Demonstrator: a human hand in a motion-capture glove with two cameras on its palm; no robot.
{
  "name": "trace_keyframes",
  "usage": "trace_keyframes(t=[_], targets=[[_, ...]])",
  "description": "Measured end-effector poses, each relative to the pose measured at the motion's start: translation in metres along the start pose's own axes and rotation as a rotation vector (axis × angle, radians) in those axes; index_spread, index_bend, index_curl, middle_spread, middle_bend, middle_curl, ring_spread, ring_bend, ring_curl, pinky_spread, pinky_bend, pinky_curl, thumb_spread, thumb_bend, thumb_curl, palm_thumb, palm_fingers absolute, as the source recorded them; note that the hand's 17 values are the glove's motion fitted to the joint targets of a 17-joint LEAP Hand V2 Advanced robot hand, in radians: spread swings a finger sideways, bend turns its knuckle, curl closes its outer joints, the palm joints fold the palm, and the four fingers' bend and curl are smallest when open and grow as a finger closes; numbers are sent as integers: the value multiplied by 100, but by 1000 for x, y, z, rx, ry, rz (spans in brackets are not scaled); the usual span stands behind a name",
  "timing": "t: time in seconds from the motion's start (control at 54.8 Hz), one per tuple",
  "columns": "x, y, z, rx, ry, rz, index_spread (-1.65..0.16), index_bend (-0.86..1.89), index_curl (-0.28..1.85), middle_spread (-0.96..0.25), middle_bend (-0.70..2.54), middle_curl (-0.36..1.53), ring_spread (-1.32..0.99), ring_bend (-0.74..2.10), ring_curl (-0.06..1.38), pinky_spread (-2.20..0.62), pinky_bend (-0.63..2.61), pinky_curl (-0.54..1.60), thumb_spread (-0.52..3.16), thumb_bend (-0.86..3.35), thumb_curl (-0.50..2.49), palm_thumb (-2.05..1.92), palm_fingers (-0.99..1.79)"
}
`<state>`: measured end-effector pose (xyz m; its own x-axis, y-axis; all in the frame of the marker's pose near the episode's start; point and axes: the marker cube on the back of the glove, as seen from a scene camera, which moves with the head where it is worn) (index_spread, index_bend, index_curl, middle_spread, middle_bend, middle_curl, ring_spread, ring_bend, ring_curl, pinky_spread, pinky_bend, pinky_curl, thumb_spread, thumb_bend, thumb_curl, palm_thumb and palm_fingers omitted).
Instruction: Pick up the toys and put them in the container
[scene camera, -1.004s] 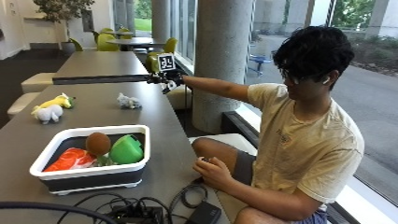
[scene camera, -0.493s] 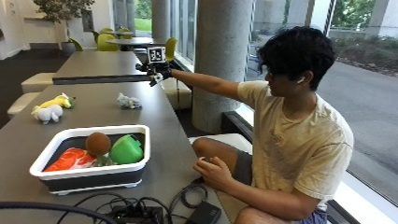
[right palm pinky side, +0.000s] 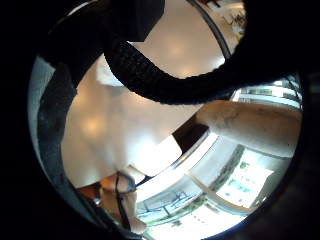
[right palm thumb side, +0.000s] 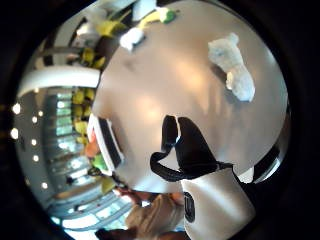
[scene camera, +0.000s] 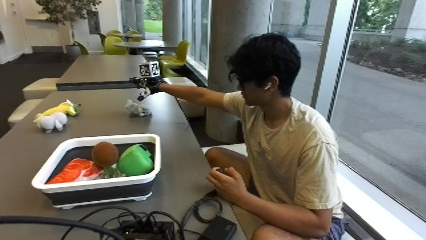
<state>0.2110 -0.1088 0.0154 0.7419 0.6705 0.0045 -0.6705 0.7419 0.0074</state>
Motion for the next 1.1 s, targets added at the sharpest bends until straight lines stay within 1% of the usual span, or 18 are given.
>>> trace_keyframes(t=[0.037, 0.073, 0.183, 0.256, 0.274, 0.347, 0.493, 0.602, 0.639, 0.675, 0.712, 0.785, 0.803, 0.858, 0.949, 1.04, 1.059, 1.095], targets=[[-9, -14, 10, 10, -21, -93, -25, 0, 8, 4, 6, 11, 2, 15, 22, 1, 146, 34, 134, -1, 31, 13, -52], [-8, -25, 15, 31, -2, -105, -25, 0, 8, 4, 6, 11, 2, 15, 22, 1, 147, 34, 134, -1, 32, 13, -52], [-14, -43, 42, -107, -97, 45, -25, 0, 7, 4, 6, 12, 2, 15, 23, 2, 149, 34, 134, -1, 32, 14, -52], [-20, -54, 53, -159, -177, -80, -25, 0, 7, 4, 6, 12, 2, 15, 23, 2, 152, 34, 133, -1, 32, 15, -52], [-20, -58, 55, -156, -172, -76, -25, -1, 6, 4, 6, 12, 2, 15, 23, 2, 153, 34, 133, -1, 32, 14, -53], [-16, -75, 73, -153, -108, 104, -25, -1, 6, 4, 5, 12, 2, 15, 23, 2, 156, 35, 133, -1, 33, 15, -53], [-17, -88, 107, -257, -99, 129, -25, -2, 5, 5, 3, 11, 4, 19, 25, 3, 165, 36, 133, 0, 33, 17, -52], [-12, -99, 120, -188, -119, 237, -25, 0, 5, 8, 3, 10, 5, 16, 25, 4, 168, 36, 136, 0, 34, 19, -56], [-6, -102, 119, -113, -58, 301, -26, -1, 4, 9, 4, 10, 6, 24, 27, 3, 165, 35, 140, 2, 35, 22, -47], [0, -103, 117, -38, 15, 365, -27, 6, 5, 9, 12, 11, 5, 38, 31, 2, 155, 33, 145, 5, 36, 26, -20], [-2, -100, 118, -23, 31, 390, -28, 15, 7, 7, 23, 14, 1, 51, 34, -1, 143, 29, 151, 8, 37, 30, 7], [-5, -92, 119, -6, 30, 413, -29, 13, 8, 3, 28, 17, -10, 69, 38, -17, 140, 27, 159, 12, 38, 34, 35], [-5, -91, 118, 10, 39, 413, -29, 12, 7, 1, 32, 18, -15, 79, 41, -24, 142, 28, 159, 14, 39, 38, 52], [-10, -87, 118, 36, 22, 355, -29, 12, 7, -3, 35, 20, -24, 89, 43, -30, 142, 28, 157, 18, 43, 47, 62], [-12, -79, 117, 61, -11, 288, -31, 23, 7, -12, 52, 26, -33, 114, 52, -34, 137, 29, 144, 20, 53, 61, 113], [-8, -73, 110, 124, -3, 308, -35, 33, 9, -17, 72, 34, -35, 123, 60, -36, 131, 33, 133, 19, 60, 64, 124], [-11, -70, 108, 127, -18, 291, -36, 38, 10, -18, 80, 37, -35, 126, 61, -37, 128, 33, 131, 18, 61, 63, 133], [-24, -61, 102, 116, -83, 206, -37, 44, 11, -19, 86, 40, -35, 128, 62, -38, 127, 34, 128, 18, 63, 64, 131]])
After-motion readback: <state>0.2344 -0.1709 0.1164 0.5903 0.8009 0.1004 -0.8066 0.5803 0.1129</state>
